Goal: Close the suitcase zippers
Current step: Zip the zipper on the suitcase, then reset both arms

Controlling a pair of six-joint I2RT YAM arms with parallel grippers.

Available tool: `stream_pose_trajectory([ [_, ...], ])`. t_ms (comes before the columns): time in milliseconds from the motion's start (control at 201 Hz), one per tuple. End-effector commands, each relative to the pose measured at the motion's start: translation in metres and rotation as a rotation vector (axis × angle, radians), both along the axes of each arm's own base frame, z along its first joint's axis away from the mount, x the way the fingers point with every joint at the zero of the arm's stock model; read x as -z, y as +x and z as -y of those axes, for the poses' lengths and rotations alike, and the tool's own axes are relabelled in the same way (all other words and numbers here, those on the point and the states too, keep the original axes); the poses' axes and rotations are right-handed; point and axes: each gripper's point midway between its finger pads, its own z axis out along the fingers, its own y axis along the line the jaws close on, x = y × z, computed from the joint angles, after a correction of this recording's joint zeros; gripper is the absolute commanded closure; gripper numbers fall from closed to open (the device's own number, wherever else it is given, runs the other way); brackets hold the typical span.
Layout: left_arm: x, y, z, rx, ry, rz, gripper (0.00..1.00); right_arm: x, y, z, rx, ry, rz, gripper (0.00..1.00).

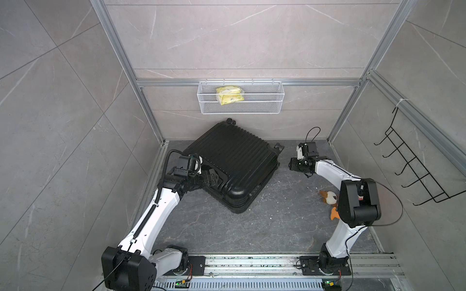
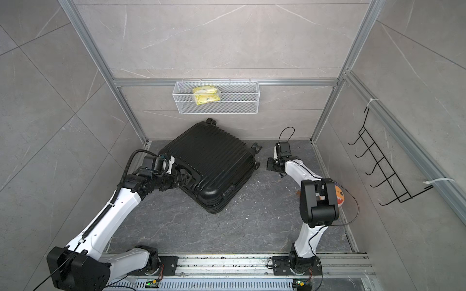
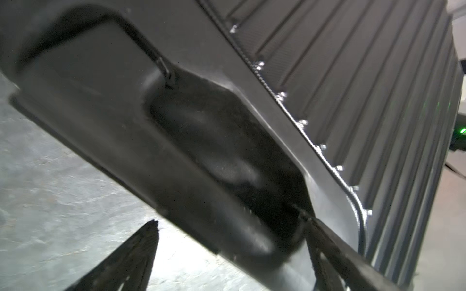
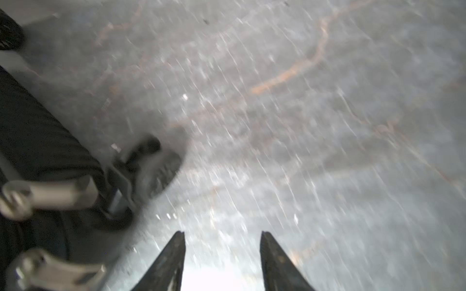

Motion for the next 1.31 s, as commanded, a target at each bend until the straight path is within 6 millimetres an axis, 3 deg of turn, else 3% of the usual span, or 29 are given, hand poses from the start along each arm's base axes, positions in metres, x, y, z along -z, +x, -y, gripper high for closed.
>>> stream_pose_trajectory([
  [0,-0.038,0.0,-0.024,-0.026,0.127,0.153,0.01,-0.028,-0.005,0.017,0.049,-0.09,0.121,0.45],
  [164,-0.054,0.003,-0.092,-0.321,0.358,0.302,0.01,-0.02,-0.027,0.048,0.165,-0.21,0.165,0.44],
  [274,-0.046,-0.008,-0.139,-0.596,0.478,0.315,0.0,-0.011,-0.046,0.068,0.247,-0.275,0.169,0.44],
  [344,-0.035,-0.014,-0.156,-0.711,0.512,0.289,0.01,-0.006,-0.057,0.078,0.291,-0.304,0.164,0.44],
  [498,0.002,0.002,-0.163,-0.739,0.569,0.272,0.01,0.01,-0.074,0.088,0.308,-0.334,0.157,0.44],
  [653,0.046,0.023,-0.161,-0.655,0.545,0.231,0.01,0.023,-0.08,0.086,0.258,-0.315,0.199,0.44],
  [897,0.098,0.05,-0.158,-0.431,0.578,0.34,0.0,0.006,-0.067,0.063,0.147,-0.208,0.376,0.43],
  [1012,0.109,0.06,-0.155,-0.38,0.442,0.442,0.0,-0.003,-0.064,0.051,0.089,-0.172,0.493,0.43],
  [1171,0.1,0.071,-0.151,-0.32,0.409,0.588,0.01,-0.004,-0.069,0.044,0.048,-0.149,0.564,0.41],
  [1271,0.115,0.075,-0.145,-0.279,0.388,0.584,0.01,0.004,-0.077,0.042,0.038,-0.145,0.613,0.37],
  [1306,0.12,0.077,-0.141,-0.252,0.381,0.583,0.01,-0.002,-0.077,0.041,0.033,-0.141,0.693,0.33],
])
